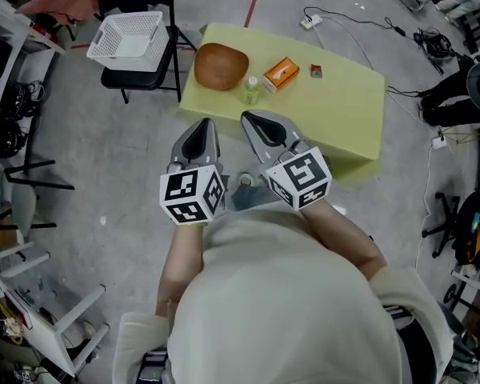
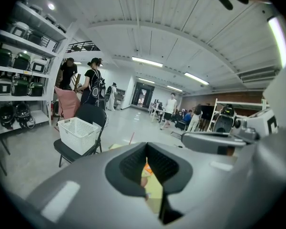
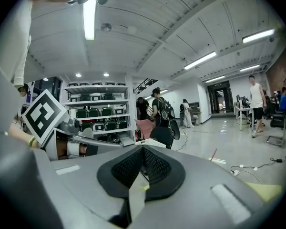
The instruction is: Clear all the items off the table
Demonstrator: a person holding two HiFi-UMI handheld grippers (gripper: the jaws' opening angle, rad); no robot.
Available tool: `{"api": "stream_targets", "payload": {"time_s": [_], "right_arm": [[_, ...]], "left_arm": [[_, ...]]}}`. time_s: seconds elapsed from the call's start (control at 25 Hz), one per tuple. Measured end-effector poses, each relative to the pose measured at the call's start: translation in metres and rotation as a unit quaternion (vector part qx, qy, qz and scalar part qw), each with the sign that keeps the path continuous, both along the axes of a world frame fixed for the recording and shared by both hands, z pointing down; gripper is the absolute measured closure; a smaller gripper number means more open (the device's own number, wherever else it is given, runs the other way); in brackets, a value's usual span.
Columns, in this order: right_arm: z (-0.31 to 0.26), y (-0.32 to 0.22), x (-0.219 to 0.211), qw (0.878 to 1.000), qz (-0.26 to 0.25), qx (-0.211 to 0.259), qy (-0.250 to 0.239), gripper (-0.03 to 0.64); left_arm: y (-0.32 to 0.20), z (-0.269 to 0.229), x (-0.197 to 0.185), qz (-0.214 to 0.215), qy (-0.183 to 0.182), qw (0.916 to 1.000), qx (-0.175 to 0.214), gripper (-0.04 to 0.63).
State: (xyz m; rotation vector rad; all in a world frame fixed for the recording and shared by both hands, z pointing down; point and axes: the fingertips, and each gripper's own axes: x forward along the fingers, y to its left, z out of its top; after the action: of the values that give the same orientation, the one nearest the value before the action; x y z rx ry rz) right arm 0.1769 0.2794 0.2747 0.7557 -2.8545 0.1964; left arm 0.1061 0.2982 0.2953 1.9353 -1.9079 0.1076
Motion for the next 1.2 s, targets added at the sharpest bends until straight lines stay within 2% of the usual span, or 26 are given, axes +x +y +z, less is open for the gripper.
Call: {"api": "stream_targets", "payload": {"time_s": [0.28, 0.52, 1.2], "right_arm": [[0.004, -0.046, 0.000, 1.000, 0.012, -0.006, -0.006, 0.623], [0.015, -0.069, 0.004, 0.999, 0.024, -0.021, 0.002, 0.623], [0.058, -0.155, -0.043, 0.996, 0.067, -0.056, 0.028, 0.623]], "left_arm": [[-0.040, 0.005, -0.013, -0.009, -0.005, 0.9999, -0.002, 0.584], [-0.060, 0.017, -0.020, -0.009, -0.005, 0.9998, -0.019, 0.584], [-0.160, 0.071, -0.078, 0.035, -0.008, 0.9977, -0.058, 0.584]]}}
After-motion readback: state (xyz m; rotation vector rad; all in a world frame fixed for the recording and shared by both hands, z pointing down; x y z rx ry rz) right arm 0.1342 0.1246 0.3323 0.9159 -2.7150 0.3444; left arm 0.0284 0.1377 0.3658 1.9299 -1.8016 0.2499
